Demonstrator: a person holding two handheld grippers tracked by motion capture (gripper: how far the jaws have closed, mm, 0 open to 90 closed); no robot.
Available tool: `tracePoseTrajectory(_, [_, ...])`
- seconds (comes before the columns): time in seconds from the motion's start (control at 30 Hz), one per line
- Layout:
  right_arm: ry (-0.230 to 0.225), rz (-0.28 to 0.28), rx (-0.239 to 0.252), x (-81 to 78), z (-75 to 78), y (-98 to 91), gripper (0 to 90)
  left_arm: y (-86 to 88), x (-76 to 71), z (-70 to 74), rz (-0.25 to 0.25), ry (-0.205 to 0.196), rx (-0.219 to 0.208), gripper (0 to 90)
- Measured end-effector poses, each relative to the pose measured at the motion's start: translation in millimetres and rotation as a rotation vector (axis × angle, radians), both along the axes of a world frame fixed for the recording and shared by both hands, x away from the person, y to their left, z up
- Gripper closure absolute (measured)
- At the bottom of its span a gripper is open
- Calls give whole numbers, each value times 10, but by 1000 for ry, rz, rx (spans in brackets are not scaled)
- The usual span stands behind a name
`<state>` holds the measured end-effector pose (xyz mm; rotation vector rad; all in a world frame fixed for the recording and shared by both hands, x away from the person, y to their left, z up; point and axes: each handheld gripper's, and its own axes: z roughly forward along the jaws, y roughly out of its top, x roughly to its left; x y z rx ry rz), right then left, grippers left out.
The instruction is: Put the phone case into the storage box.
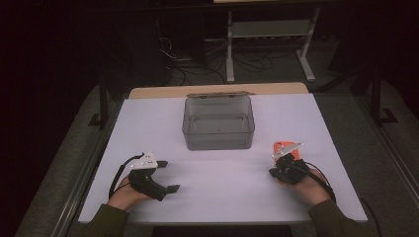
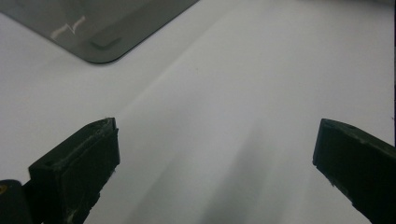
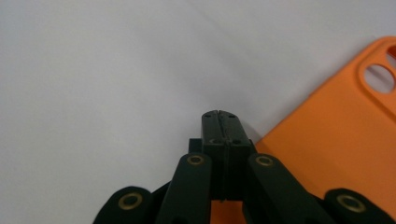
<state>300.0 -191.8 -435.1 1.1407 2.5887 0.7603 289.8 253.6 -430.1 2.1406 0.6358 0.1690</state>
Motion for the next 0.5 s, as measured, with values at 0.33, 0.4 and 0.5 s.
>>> tracePoseTrajectory(0.33, [-11, -61, -23, -53, 4, -249, 890, 2, -3, -1, 2, 0, 1, 0])
tracePoseTrajectory(0.4, [-16, -84, -26, -65, 5, -360, 890, 4, -1, -3, 3, 1, 1, 0])
tracePoseTrajectory(0.5, [-24, -111, -38, -72, 4, -465, 890, 4, -1, -2, 3, 0, 1, 0])
